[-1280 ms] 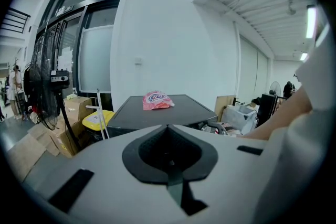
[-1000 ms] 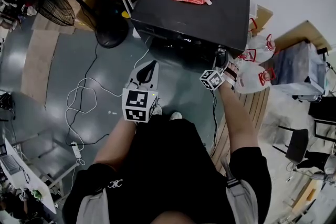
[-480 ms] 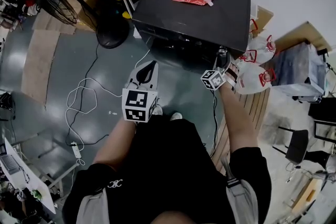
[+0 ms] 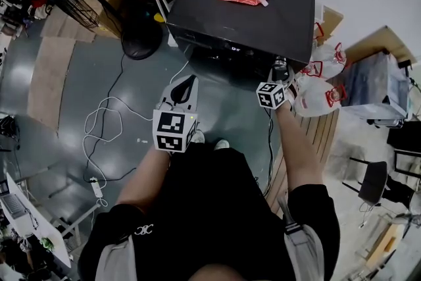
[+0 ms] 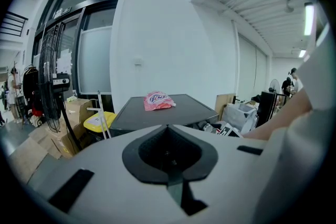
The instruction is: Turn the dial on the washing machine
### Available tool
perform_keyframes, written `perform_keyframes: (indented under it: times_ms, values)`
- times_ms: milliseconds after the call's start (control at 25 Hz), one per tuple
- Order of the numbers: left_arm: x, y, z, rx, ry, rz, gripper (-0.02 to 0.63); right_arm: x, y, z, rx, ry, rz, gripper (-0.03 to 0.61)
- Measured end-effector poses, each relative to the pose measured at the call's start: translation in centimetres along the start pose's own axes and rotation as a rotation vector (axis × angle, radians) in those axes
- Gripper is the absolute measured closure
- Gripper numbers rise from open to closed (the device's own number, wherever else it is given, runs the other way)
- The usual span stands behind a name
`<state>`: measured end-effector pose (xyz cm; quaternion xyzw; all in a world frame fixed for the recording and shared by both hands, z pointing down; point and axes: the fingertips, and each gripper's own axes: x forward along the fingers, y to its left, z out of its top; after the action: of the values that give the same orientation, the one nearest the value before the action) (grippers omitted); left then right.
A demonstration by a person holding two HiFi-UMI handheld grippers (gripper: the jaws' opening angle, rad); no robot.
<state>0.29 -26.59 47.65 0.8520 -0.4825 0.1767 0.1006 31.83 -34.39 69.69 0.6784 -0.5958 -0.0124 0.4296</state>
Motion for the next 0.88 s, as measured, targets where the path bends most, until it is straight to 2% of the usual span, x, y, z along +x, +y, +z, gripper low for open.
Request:
perform_keyframes:
  times_ms: [200, 520, 640, 800, 880]
  values:
    - [0.3, -0.2, -0.1, 0.001, 0.001, -0.005, 0.618, 0.16, -0.02, 0.0, 0.038, 0.003, 0.022, 0.316]
    - [0.16, -0.28, -0.13, -0.001, 0.003, -0.006, 0.618, -0.11, -0.12, 0.2, 0.173, 0.013, 0.084, 0.318]
    - [0.38, -0.37, -0.04, -0.002, 0.003, -0.007, 0.618, 0.0, -0.18, 0.23, 0.272, 0.014, 0.133, 0.318]
    - [0.5, -0.69, 0.03, -0.001, 0.003, -0.008, 0.618, 0.43, -0.17, -0.13, 0.489, 0.005, 0.227, 0.318]
    - [0.5, -0.86, 0.01, 0.0, 0.004, -0.009, 0.618, 0.24, -0.18, -0.22, 0.531, 0.016, 0.248, 0.319]
